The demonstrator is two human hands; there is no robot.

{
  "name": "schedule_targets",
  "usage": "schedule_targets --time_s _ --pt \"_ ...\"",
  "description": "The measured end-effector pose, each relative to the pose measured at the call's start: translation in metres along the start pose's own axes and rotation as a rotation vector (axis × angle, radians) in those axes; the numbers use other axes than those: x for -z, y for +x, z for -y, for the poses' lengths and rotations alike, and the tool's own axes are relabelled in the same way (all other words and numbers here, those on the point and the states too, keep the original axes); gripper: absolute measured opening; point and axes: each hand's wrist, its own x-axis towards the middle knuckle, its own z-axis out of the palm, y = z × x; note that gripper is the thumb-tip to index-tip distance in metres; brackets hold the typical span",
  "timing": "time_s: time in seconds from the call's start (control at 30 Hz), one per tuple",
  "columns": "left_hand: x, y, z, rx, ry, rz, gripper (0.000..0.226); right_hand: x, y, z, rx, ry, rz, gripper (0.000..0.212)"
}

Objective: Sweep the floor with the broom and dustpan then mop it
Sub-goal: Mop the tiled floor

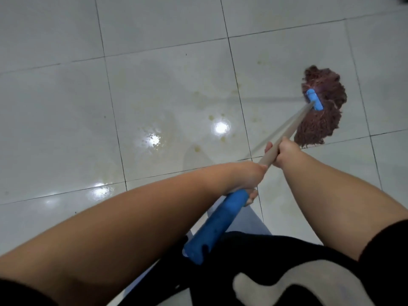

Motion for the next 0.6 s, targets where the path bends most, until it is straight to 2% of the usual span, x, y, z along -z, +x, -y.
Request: schedule_targets --time_s 0.07,0.13,0.27,0.37,0.47,0.6 --pt "0.009 0.000 0.008 0.010 0.021 -0.022 0.050 -0.009 -0.008 -0.007 0.004 -0.025 -0.029 0.017" --pt "0.030 -0.001 0.031 -0.049 0.123 -0.040 0.051 -0.023 -0.015 -0.025 -0.019 -0.015 -0.029 0.022" --pt "0.107 -0.019 0.122 -0.185 0.340 -0.087 0.051 -0.068 -0.062 -0.103 -0.111 -0.132 0.085 0.016" --pt "0.179 -0.047 0.209 -0.127 0.340 -0.122 0.055 -0.116 -0.110 -0.182 -0.168 -0.266 0.152 0.031" --pt "0.237 -0.082 0.302 -0.059 0.297 -0.116 0.059 -0.157 -0.157 -0.266 -0.273 -0.375 0.239 0.025" --pt "0.298 -0.148 0.446 0.084 0.156 -0.153 0.051 -0.209 -0.230 -0.404 -0.400 -0.583 0.363 0.032"
